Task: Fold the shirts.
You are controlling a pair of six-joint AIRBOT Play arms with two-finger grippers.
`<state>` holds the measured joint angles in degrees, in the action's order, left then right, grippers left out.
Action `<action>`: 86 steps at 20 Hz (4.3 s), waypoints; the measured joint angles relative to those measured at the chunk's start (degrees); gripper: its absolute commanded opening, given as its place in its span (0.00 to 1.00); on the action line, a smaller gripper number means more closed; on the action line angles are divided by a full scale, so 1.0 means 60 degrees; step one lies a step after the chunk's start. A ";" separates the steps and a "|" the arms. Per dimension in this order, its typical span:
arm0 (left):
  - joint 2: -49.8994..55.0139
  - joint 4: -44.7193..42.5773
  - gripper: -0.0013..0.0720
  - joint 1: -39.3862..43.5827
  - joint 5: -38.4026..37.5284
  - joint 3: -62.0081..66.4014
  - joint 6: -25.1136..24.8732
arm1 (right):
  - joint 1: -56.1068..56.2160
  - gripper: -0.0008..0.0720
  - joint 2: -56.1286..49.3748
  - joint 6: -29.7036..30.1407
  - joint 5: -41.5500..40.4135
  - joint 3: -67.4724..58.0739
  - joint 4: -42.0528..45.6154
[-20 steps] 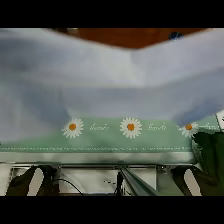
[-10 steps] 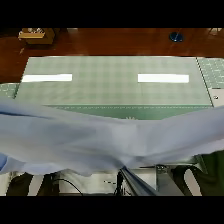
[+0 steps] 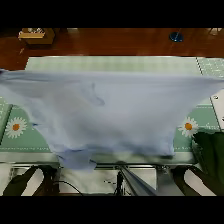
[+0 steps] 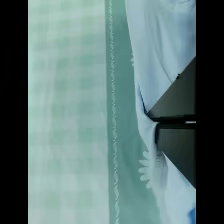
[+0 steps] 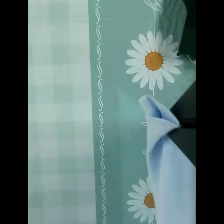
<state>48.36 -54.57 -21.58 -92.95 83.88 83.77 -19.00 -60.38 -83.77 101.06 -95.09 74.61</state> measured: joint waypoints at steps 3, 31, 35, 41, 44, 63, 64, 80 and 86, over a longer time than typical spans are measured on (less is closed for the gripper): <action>0.1257 0.0015 0.05 0.0914 0.1384 -0.1286 -0.0331 | 0.0576 0.03 -0.1497 0.0025 -0.0940 0.0277 0.0007; 0.7169 0.0069 0.05 0.2393 0.7209 -0.1133 -0.2670 | 0.1483 0.03 -0.6375 0.0058 -0.5082 0.0353 -0.0350; 0.7198 -0.0973 0.05 0.2335 0.4557 -0.0732 -0.1672 | 0.1490 0.03 -0.6215 0.0004 -0.3300 0.0357 0.0062; 0.7577 -0.2350 0.05 0.2335 0.3147 -0.1060 -0.0776 | 0.1494 0.03 -0.6171 -0.0280 -0.2437 0.0845 0.0463; 0.7715 -0.2543 0.23 0.2346 0.3082 -0.1093 -0.0688 | 0.1497 0.29 -0.6164 -0.0317 -0.2412 0.1213 0.0495; 0.3107 -0.2896 0.85 -0.0605 0.0219 -0.5253 -0.1399 | -0.1100 0.74 -0.2506 0.1778 -0.2907 0.4863 -0.0772; 0.2787 -0.2823 0.85 -0.0739 0.0237 -0.5836 -0.1490 | -0.1290 0.74 -0.2350 0.1891 -0.3107 0.5227 -0.1082; 0.2758 -0.1708 0.83 0.0557 0.2484 -0.9307 -0.2102 | -0.1865 0.73 -0.1209 0.2514 -0.3643 0.6812 -0.2466; 0.3326 -0.1089 0.05 0.1045 0.3701 -0.9377 -0.2335 | -0.1865 0.73 -0.0670 0.2379 -0.3559 0.6819 -0.2324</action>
<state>68.31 -61.10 -15.31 -70.74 27.62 69.76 -30.20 -64.40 -69.49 79.70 -54.17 60.66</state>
